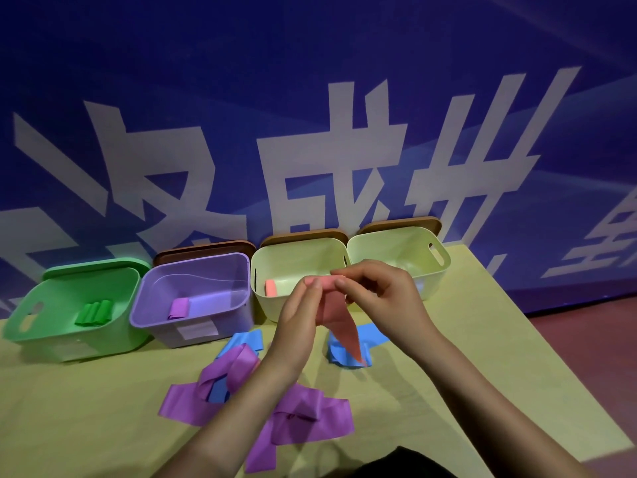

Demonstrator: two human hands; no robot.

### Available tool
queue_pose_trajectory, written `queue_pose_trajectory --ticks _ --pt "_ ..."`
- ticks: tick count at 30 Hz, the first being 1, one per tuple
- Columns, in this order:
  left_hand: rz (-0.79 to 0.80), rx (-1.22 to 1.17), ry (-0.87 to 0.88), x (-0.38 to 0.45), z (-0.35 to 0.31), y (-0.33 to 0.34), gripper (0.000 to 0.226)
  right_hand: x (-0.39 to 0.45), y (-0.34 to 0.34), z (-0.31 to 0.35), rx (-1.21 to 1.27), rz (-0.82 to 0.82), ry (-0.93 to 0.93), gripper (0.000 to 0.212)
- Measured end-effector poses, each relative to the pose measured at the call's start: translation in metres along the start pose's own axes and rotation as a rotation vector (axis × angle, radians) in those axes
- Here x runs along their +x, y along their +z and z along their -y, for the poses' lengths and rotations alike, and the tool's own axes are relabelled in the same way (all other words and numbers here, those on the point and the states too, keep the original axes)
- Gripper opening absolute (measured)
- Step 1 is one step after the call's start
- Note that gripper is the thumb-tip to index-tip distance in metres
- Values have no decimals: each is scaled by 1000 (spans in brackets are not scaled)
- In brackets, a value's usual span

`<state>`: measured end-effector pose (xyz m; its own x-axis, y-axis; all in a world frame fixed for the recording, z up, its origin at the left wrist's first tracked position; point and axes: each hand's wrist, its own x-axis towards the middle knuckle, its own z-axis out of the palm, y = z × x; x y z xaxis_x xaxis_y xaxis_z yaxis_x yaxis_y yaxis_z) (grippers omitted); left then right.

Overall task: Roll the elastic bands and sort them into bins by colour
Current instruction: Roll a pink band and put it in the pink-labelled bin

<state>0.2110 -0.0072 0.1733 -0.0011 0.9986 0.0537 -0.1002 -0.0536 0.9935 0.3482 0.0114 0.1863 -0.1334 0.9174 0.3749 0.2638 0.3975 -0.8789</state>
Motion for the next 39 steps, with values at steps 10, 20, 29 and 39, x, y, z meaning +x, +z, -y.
queue_pose_trajectory --ticks 10,20,29,39 --pt "29 -163 -82 7 5 -5 32 -1 5 -3 -200 -90 -231 12" --pt "-26 -206 -228 15 1 -8 32 7 4 -10 -257 -58 -339 20" --pt "3 -122 -176 15 0 -11 30 9 -8 -12 -294 79 -358 23" --pt "56 39 -6 11 0 -8 25 1 0 -10 82 17 58 16"
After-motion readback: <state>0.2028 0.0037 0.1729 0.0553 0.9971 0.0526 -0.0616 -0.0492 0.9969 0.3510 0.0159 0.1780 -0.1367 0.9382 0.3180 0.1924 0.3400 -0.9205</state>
